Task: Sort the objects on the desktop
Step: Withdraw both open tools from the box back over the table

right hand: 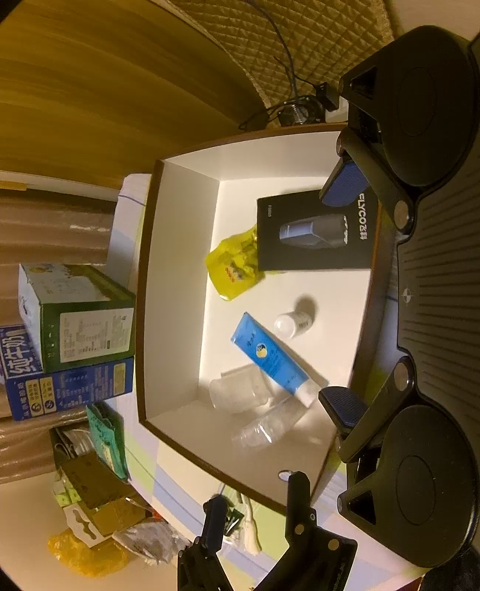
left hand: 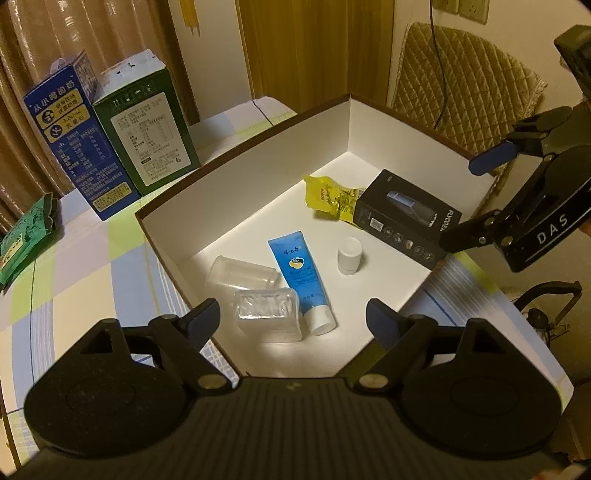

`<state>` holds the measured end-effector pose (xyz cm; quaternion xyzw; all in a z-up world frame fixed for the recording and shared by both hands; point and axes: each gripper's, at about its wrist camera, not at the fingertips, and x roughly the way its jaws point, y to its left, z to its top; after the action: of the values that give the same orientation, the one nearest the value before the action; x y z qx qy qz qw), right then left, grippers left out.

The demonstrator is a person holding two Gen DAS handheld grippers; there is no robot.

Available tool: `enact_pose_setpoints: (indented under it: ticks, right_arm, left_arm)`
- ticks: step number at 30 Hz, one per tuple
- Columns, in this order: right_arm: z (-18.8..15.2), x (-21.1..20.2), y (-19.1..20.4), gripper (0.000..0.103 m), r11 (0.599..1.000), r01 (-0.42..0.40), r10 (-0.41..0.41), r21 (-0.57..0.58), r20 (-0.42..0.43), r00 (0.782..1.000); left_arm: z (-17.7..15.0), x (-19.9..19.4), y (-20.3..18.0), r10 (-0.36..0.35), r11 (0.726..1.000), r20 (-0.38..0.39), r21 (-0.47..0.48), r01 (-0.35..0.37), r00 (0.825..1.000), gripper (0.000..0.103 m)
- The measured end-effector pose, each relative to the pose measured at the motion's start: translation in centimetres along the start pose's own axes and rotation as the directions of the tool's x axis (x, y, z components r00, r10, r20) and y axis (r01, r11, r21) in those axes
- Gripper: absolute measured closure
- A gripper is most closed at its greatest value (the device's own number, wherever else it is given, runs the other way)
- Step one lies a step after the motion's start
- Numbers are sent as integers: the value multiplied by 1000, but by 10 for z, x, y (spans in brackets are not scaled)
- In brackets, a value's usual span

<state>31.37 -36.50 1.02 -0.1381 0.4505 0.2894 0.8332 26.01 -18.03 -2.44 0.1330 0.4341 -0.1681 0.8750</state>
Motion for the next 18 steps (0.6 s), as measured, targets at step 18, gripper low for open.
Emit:
enact_pose_setpoints:
  ticks: [18]
  right_arm:
    - [-25,-31,57,2,1000,-12,11,17,79,997]
  left_arm:
    - [-41,-69,6,-13,1000,95,-20,15,995,16]
